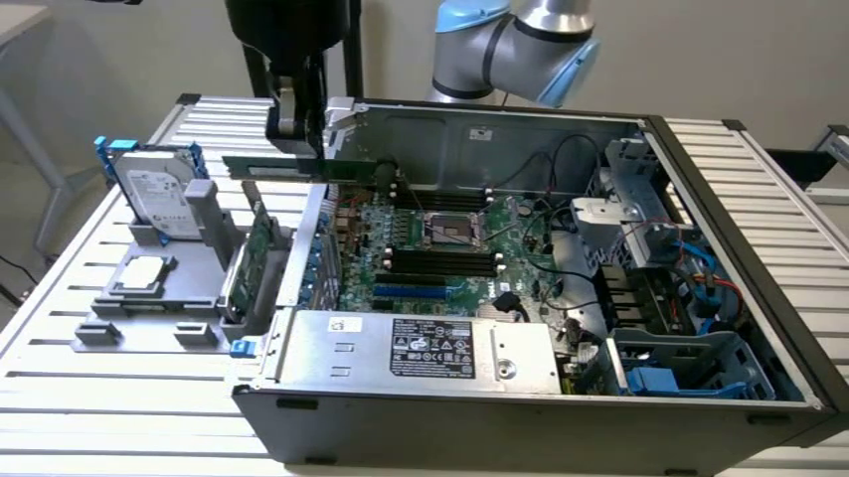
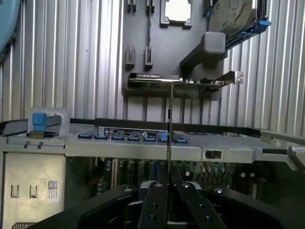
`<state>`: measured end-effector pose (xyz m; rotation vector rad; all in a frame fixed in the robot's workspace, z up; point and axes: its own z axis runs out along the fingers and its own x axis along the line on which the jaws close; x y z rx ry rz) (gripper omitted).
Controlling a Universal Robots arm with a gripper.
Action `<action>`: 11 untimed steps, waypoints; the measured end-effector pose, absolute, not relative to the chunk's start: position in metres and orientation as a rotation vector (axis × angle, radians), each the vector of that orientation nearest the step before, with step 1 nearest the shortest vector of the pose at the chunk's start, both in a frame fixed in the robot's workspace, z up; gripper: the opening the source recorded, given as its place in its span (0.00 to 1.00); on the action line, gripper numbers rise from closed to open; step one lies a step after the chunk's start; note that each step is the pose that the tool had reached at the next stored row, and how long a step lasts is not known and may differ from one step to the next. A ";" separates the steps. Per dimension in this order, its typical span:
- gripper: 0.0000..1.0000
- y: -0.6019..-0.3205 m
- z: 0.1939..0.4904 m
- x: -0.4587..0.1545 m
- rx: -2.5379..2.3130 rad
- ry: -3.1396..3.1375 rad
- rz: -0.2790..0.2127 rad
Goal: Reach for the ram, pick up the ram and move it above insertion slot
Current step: 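Pick up the ram and move it above insertion slot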
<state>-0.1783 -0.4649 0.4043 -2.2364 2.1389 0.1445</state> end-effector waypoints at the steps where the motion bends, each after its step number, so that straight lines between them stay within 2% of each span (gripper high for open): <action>1: 0.13 -0.464 0.404 -0.174 -2.236 2.139 0.146; 11: 0.13 -0.455 0.402 -0.129 -2.235 2.138 0.149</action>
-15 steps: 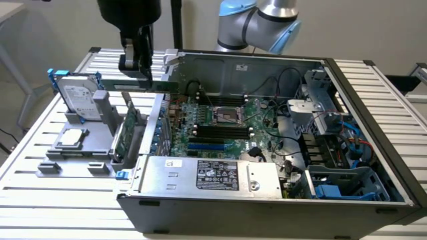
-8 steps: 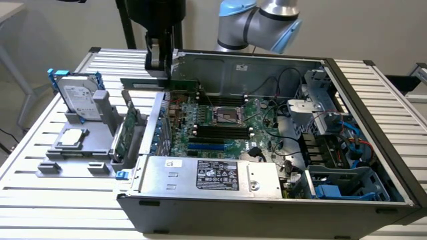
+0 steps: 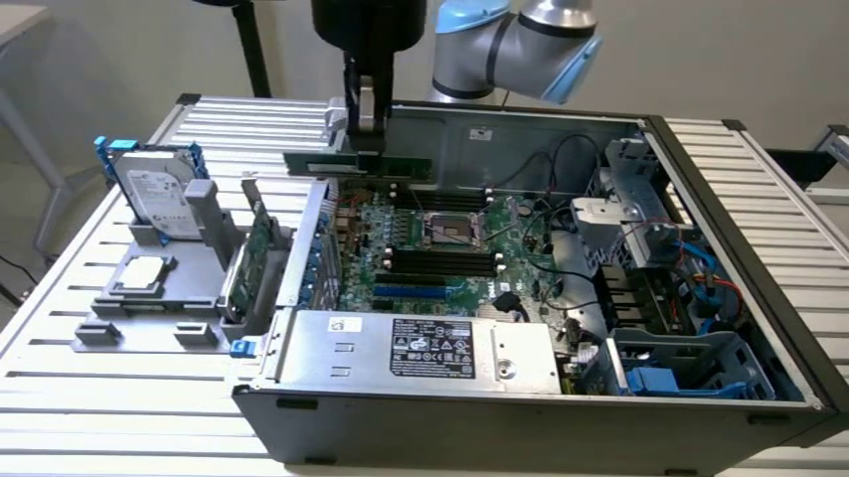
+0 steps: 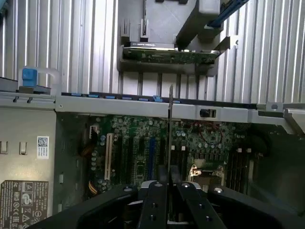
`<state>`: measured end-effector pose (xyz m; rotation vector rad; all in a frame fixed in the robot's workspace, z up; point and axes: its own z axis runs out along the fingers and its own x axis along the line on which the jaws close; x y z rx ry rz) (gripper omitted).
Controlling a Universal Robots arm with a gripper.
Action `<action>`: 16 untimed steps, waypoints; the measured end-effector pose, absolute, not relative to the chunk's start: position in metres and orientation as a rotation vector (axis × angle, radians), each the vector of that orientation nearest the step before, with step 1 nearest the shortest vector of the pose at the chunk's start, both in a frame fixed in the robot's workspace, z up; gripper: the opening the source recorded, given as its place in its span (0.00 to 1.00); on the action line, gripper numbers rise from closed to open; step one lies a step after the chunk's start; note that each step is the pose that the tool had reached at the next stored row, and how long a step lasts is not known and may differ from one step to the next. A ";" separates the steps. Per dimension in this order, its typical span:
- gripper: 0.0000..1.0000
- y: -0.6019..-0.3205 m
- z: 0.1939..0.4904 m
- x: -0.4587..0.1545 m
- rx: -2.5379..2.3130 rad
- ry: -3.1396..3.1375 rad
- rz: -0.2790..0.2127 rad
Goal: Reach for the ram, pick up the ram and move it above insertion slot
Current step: 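Pick up the ram and move it above insertion slot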
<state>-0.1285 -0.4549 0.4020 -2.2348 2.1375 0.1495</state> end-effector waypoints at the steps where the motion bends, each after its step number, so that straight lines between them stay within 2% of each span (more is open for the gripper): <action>1: 0.13 -0.453 0.401 -0.124 -2.235 2.137 0.150; 16: 0.13 -0.413 0.387 -0.078 -2.235 2.137 0.149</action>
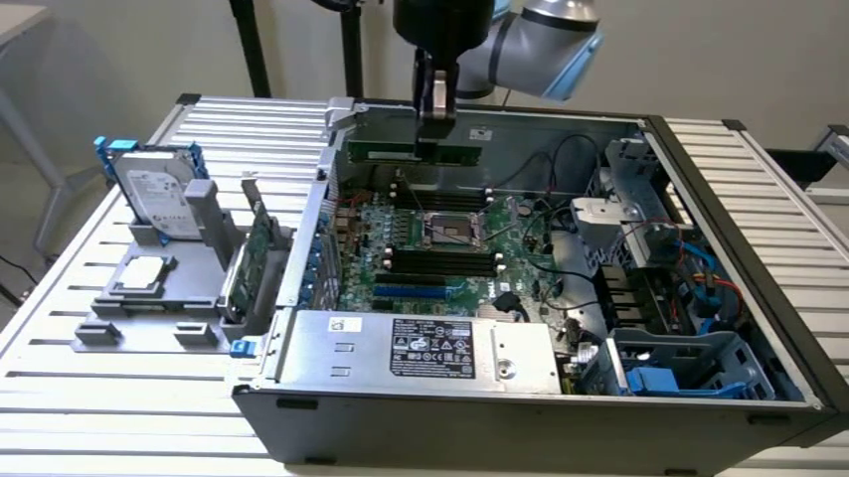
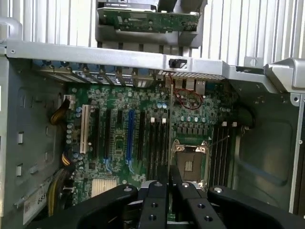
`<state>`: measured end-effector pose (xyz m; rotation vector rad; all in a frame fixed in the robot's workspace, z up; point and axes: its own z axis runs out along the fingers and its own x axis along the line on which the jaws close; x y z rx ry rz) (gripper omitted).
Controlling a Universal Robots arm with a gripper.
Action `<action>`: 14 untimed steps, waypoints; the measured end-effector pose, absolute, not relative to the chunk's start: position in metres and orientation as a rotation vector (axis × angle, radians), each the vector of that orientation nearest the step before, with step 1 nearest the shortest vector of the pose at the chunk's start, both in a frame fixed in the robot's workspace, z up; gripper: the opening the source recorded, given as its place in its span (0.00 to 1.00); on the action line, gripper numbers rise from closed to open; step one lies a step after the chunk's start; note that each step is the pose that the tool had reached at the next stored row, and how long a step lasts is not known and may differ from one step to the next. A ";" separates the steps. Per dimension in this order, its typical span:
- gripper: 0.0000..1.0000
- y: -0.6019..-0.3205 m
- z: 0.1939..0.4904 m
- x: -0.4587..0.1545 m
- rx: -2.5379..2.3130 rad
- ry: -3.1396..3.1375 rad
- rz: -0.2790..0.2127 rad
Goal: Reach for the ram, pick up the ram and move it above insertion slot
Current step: 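Pick up the ram and move it above insertion slot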
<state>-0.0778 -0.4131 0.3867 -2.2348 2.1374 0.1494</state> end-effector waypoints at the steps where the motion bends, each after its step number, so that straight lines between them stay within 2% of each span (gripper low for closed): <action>1: 0.13 -0.412 0.385 -0.075 -2.234 2.138 0.149; 14: 0.13 -0.409 0.369 -0.052 -2.187 2.184 0.148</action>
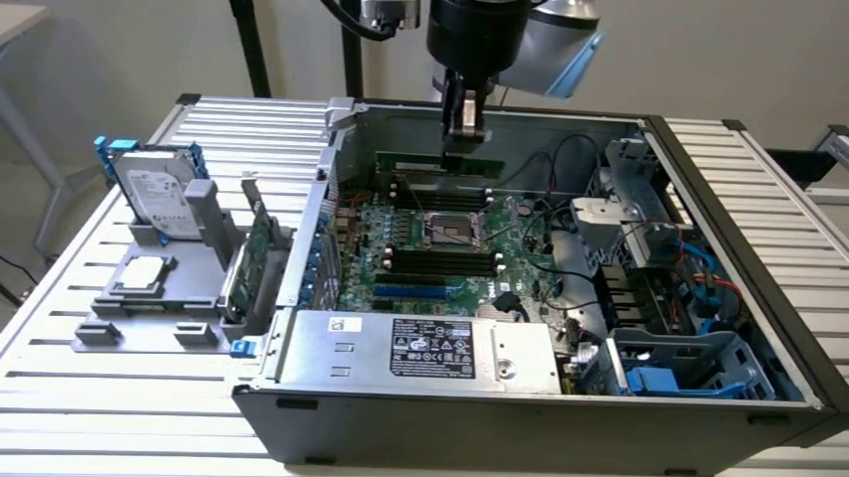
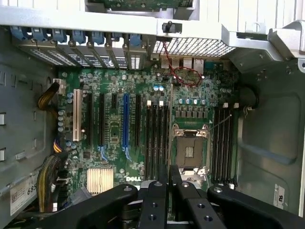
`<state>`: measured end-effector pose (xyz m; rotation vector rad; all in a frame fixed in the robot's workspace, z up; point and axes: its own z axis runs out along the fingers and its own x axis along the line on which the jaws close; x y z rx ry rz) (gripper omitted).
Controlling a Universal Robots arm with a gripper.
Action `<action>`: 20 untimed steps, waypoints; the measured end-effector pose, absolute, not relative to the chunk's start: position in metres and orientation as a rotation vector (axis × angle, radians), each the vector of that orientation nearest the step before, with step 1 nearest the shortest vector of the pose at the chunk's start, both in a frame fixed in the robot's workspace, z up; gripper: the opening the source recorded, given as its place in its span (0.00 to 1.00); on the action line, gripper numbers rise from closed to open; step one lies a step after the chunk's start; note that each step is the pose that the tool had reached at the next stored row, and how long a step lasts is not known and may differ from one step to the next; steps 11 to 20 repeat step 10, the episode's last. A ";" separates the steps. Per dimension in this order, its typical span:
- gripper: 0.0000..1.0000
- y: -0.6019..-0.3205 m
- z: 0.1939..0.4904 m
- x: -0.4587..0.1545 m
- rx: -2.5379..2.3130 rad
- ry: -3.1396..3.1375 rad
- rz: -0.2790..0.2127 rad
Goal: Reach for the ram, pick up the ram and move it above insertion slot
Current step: 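Pick up the ram and move it above insertion slot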
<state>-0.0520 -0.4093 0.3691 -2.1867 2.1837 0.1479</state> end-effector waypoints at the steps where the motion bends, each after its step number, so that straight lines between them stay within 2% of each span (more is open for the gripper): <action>1: 0.13 -0.409 0.368 -0.051 -2.183 2.187 0.148; 20: 0.13 -0.408 0.367 -0.051 -2.178 2.191 0.147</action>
